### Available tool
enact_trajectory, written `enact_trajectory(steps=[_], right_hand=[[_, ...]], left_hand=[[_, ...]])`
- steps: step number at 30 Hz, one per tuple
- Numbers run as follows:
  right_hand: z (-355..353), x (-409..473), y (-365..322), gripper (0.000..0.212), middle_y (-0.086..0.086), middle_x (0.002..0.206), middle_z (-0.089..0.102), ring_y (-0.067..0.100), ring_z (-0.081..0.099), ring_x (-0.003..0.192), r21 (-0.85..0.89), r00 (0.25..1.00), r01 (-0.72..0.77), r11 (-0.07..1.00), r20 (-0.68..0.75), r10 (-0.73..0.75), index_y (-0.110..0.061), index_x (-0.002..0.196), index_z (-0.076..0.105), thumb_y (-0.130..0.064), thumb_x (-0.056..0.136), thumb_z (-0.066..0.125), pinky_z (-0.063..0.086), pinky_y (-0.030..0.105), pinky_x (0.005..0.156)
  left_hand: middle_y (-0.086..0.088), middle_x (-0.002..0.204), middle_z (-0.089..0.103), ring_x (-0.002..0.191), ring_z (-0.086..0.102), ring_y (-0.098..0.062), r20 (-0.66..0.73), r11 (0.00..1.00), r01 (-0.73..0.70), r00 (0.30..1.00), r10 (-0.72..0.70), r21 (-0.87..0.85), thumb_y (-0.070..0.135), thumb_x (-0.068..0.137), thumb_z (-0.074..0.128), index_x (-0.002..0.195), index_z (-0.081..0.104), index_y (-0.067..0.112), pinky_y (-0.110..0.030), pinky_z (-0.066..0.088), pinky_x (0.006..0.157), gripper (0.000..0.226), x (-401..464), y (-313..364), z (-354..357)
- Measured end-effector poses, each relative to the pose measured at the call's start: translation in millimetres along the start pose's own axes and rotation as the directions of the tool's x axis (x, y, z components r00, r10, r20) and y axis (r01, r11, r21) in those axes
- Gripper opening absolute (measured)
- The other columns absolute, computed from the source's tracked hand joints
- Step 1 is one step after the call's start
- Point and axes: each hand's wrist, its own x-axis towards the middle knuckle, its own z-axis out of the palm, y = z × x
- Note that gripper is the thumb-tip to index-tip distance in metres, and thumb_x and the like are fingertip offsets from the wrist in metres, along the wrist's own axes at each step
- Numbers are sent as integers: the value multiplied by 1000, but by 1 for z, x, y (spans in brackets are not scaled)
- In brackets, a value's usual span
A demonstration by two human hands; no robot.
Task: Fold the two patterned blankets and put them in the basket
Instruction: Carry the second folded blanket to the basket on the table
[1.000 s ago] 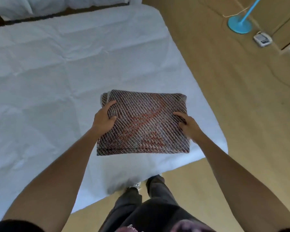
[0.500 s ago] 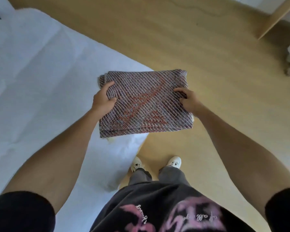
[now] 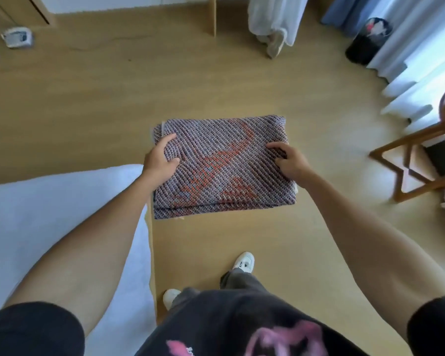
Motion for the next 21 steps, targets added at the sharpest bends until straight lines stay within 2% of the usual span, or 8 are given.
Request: enact_trajectory(steps=[1, 4, 6, 10, 14, 19, 21], right_hand=[[-21, 2, 13, 51, -2, 113, 54, 21, 55, 99, 14, 1000, -15, 1000, -27, 16, -26, 119, 60, 6, 85, 40, 51, 34, 84], [-72, 3, 48, 51, -1, 116, 56, 22, 56, 101, 67, 991, -61, 996, -112, 69, -29, 117, 61, 5, 85, 41, 51, 37, 86], [-103, 0, 70, 50, 0, 118, 56, 21, 56, 101, 109, 978, -92, 990, -177, 110, -28, 117, 61, 6, 85, 41, 50, 35, 85], [-160, -10, 112, 50, -3, 117, 52, 20, 53, 108, 198, 930, -181, 963, -284, 233, -26, 119, 60, 7, 86, 40, 48, 35, 94], [-205, -13, 147, 53, 2, 127, 54, 22, 53, 112, 270, 867, -236, 933, -376, 328, -31, 116, 61, 6, 84, 41, 47, 40, 97], [-257, 0, 175, 51, 2, 123, 54, 20, 54, 108, 353, 779, -276, 894, -463, 423, -28, 116, 61, 7, 85, 41, 48, 32, 88], [-276, 10, 185, 50, 1, 122, 54, 20, 54, 108, 390, 739, -291, 874, -489, 464, -32, 114, 61, 5, 87, 42, 48, 32, 89]], left_hand=[[1, 152, 35, 77, 52, 0, 19, 1000, -22, 1000, 22, 19, 7, 93, 56, 143, 38, 33, -21, 41, 70, 59, 10, 21, 17], [0, 152, 36, 85, 62, -19, 96, 994, -87, 992, 80, 70, 7, 92, 57, 143, 38, 34, -22, 46, 67, 60, 35, 75, 62], [0, 152, 36, 81, 63, -24, 158, 986, -140, 980, 125, 87, 6, 92, 57, 143, 38, 35, -21, 48, 61, 61, 51, 108, 93], [-3, 155, 30, 64, 51, -6, 296, 958, -270, 927, 231, 100, 5, 93, 56, 142, 37, 37, -7, 42, 42, 62, 83, 176, 158], [-6, 154, 30, 58, 47, -5, 413, 913, -392, 854, 316, 111, 5, 92, 55, 140, 39, 40, -11, 44, 44, 62, 114, 235, 215], [-4, 146, 44, 78, 53, -10, 520, 853, -514, 755, 399, 91, 7, 92, 56, 138, 42, 41, -20, 45, 65, 59, 163, 308, 282], [-2, 145, 44, 84, 53, -10, 561, 831, -552, 710, 426, 67, 7, 92, 56, 138, 43, 40, -19, 43, 67, 58, 183, 338, 308]])
